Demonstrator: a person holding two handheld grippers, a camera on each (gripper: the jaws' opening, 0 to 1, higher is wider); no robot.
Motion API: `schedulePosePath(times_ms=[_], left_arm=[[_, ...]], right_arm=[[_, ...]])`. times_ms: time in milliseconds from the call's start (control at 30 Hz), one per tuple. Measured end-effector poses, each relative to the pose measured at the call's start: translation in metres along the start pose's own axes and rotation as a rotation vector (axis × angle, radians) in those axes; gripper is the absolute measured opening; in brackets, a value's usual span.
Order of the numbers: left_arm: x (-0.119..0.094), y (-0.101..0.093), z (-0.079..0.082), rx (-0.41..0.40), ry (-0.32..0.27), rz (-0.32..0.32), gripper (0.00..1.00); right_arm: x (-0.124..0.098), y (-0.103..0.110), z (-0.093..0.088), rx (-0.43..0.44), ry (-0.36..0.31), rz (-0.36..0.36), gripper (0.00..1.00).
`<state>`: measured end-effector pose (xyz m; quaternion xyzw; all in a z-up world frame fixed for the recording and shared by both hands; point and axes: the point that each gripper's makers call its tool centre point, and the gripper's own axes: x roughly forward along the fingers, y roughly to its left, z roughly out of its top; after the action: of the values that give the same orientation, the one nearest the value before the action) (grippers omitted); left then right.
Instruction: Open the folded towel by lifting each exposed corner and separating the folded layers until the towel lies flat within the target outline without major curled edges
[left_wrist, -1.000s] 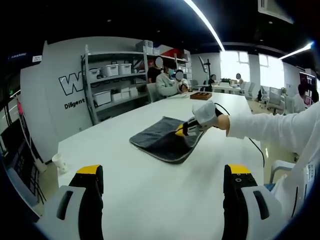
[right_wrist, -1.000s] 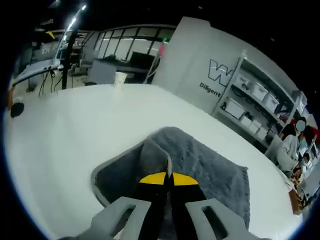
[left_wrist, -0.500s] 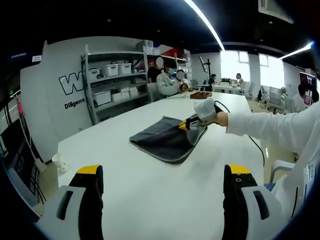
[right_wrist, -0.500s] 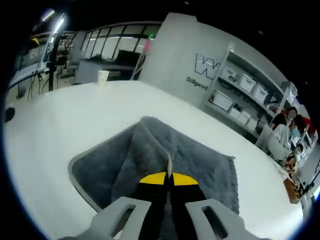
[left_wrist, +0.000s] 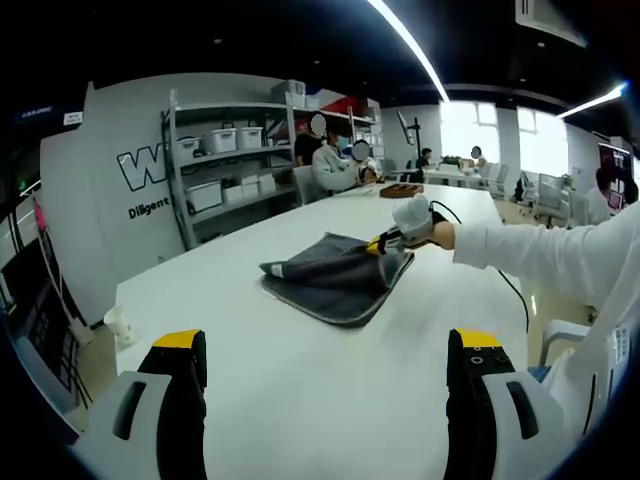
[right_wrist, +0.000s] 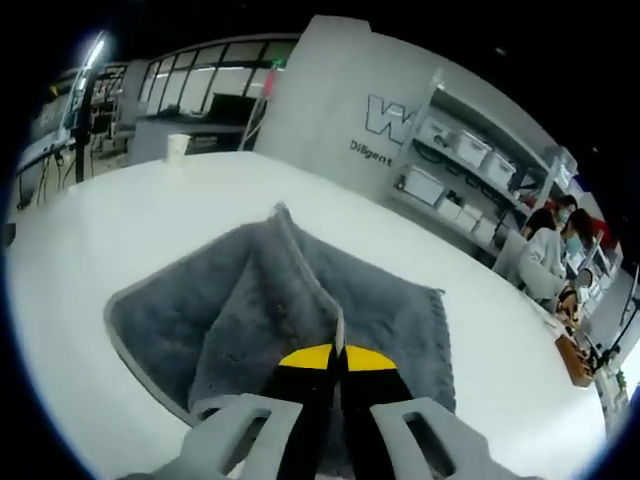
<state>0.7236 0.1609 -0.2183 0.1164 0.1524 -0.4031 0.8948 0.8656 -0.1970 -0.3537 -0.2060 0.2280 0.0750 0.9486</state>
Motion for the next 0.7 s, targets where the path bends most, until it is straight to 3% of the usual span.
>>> schedulePosePath(times_ms=[133,700], left_arm=[[0.0,0.001,0.0,0.001,0.003,0.0,0.99],[-0.002,0.002,0.0,0.002,0.002,-0.004,0.99]], right_arm=[[0.003,-0.013,-0.006,0.002,0.017,-0.022,0.0],[-0.005,-0.034,-0.012,0.016,0.032,-0.073,0.0]])
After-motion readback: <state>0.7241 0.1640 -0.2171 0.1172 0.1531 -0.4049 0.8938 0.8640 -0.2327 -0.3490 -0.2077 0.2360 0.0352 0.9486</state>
